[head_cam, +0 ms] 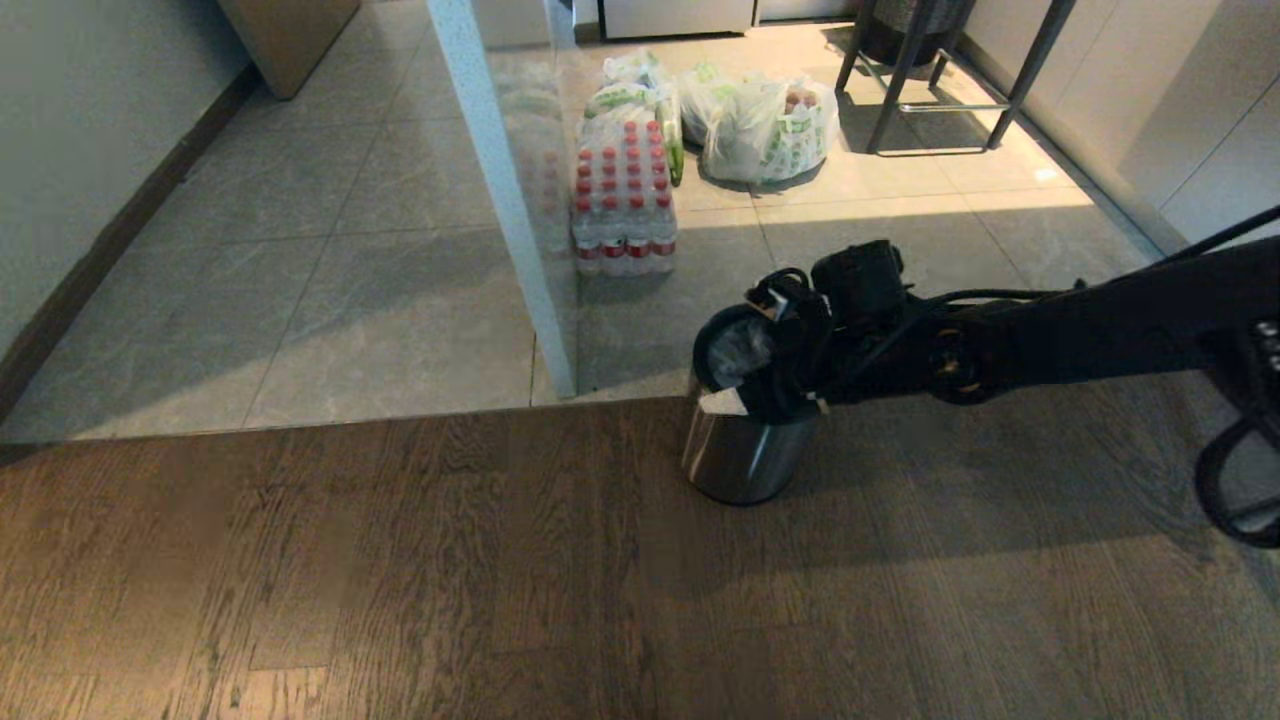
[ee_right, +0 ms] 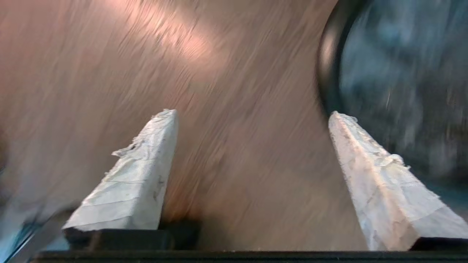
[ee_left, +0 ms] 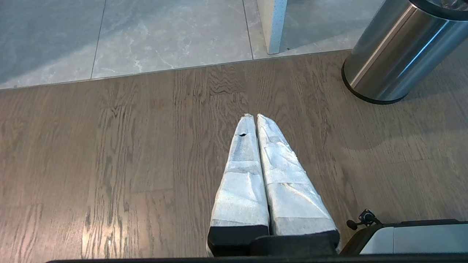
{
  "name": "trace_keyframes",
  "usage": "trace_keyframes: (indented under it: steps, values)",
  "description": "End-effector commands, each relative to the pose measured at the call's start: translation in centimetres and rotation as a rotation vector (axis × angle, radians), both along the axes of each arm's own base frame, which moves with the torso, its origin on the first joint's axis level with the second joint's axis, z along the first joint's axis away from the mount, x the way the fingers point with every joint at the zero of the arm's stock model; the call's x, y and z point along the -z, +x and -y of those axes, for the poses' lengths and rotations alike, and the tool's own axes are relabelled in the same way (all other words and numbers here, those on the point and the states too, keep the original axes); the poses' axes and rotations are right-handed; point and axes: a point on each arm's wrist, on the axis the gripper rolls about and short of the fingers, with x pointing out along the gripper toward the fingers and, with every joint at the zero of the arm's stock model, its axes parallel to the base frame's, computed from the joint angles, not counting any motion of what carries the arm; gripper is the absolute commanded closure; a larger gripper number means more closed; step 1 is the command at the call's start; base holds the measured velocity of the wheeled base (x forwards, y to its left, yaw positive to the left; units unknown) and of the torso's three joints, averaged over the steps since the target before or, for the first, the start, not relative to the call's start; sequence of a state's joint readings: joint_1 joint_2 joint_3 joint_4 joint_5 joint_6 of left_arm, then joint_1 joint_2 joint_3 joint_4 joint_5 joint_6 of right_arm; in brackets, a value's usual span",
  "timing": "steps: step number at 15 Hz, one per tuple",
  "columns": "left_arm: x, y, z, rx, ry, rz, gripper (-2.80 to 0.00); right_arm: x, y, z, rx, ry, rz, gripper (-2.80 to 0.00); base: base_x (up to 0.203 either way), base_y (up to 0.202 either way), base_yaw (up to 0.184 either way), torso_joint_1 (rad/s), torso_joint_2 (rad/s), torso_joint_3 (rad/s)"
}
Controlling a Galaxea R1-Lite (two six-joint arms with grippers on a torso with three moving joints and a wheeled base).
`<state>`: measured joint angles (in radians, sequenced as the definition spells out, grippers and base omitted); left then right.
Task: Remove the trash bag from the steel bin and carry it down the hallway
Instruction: Place the outer trash can on the ground
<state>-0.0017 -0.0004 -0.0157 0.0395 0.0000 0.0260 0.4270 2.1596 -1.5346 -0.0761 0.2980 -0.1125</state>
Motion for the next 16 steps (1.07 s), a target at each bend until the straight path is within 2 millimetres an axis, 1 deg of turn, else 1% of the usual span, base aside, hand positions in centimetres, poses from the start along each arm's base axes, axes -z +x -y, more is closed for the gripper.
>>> trace_keyframes:
  steps: [1, 3, 6, 10, 15, 16]
  values:
    - [0.0, 0.0, 0.0, 0.0, 0.0, -0.001, 0.0, 4.1, 2.3, -0.9, 0.009, -0.011, -0.012, -2.8, 0.0, 0.0, 0.0, 0.0, 0.0, 0.0]
    - [0.0, 0.0, 0.0, 0.0, 0.0, 0.0, 0.0, 5.3, 3.6, -1.3, 0.022, -0.008, -0.007, -2.8, 0.0, 0.0, 0.0, 0.0, 0.0, 0.0]
    - [0.0, 0.0, 0.0, 0.0, 0.0, 0.0, 0.0, 6.8, 4.9, -1.5, 0.03, -0.009, -0.008, -2.8, 0.0, 0.0, 0.0, 0.0, 0.0, 0.0]
    - [0.0, 0.0, 0.0, 0.0, 0.0, -0.001, 0.0, 8.1, 5.4, -1.3, 0.056, -0.027, -0.023, -2.8, 0.0, 0.0, 0.0, 0.0, 0.0, 0.0]
    - [0.0, 0.0, 0.0, 0.0, 0.0, -0.001, 0.0, 9.1, 6.0, -1.5, 0.083, -0.043, -0.019, -2.8, 0.0, 0.0, 0.0, 0.0, 0.0, 0.0]
    - [0.0, 0.0, 0.0, 0.0, 0.0, -0.001, 0.0, 9.3, 6.1, -1.6, 0.082, -0.041, -0.013, 0.0, 0.0, 0.0, 0.0, 0.0, 0.0, 0.0]
